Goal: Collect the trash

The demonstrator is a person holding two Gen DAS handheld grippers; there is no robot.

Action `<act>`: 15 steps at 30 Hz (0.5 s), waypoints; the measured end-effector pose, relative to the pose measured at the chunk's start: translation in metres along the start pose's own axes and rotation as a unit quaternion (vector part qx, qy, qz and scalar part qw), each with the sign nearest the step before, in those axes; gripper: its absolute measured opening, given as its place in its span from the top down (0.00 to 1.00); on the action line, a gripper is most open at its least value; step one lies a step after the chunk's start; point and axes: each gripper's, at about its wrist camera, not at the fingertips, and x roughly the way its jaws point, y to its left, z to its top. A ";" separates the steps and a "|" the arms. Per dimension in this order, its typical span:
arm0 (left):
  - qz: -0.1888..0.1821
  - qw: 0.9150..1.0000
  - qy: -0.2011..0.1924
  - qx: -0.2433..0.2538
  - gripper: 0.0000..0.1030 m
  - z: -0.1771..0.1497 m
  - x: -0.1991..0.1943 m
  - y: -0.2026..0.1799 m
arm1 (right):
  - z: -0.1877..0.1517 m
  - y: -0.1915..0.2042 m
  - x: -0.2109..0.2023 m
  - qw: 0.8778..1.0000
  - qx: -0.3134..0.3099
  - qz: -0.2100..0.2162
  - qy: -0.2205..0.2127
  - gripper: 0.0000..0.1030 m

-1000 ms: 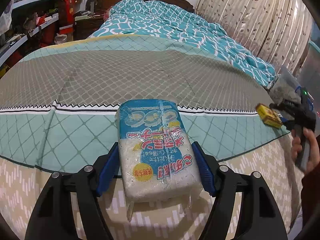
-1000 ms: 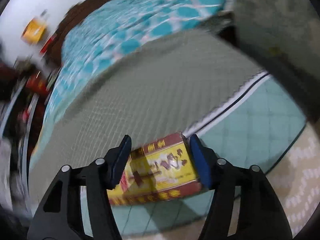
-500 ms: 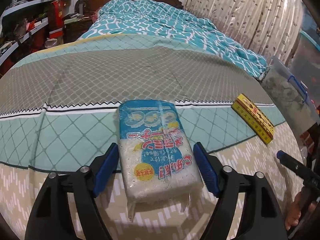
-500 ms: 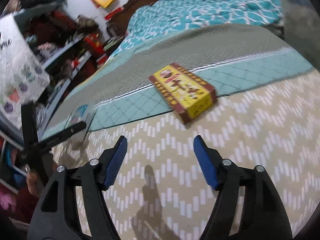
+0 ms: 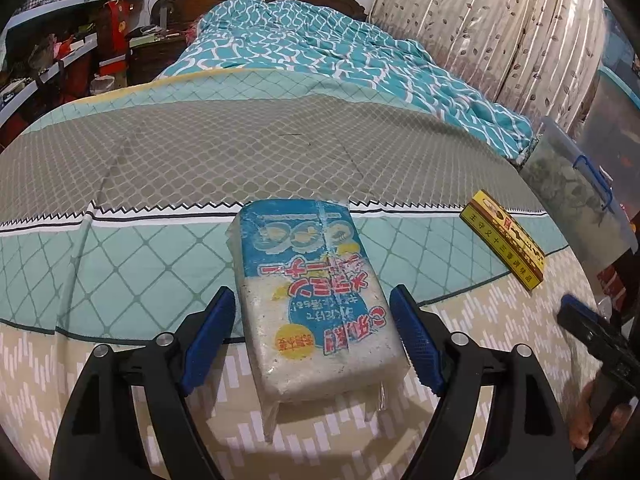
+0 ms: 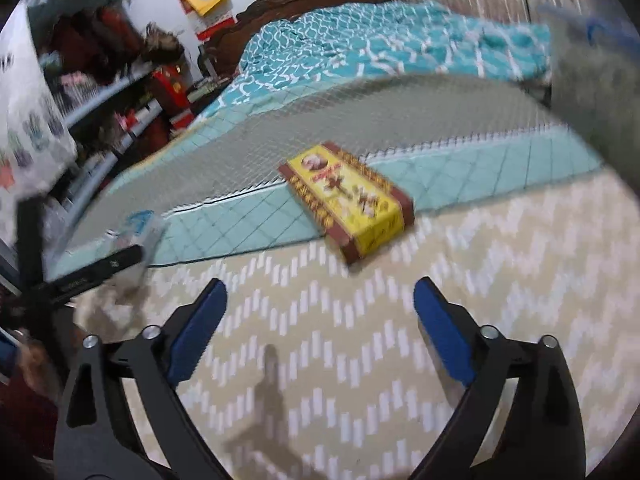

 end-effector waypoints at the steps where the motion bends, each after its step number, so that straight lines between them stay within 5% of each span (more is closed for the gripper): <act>1: 0.000 1.000 0.001 -0.001 0.23 0.000 0.000 0.000 | 0.006 0.002 0.005 1.000 -0.017 -0.011 -0.001 0.06; 5: 0.003 1.000 0.001 -0.002 0.20 0.000 0.000 0.000 | 0.026 0.000 0.033 0.998 -0.049 -0.037 0.025 0.04; 15: 0.018 1.000 0.006 0.008 0.16 -0.001 0.003 -0.007 | 0.035 -0.001 0.063 0.997 -0.048 -0.016 0.066 0.04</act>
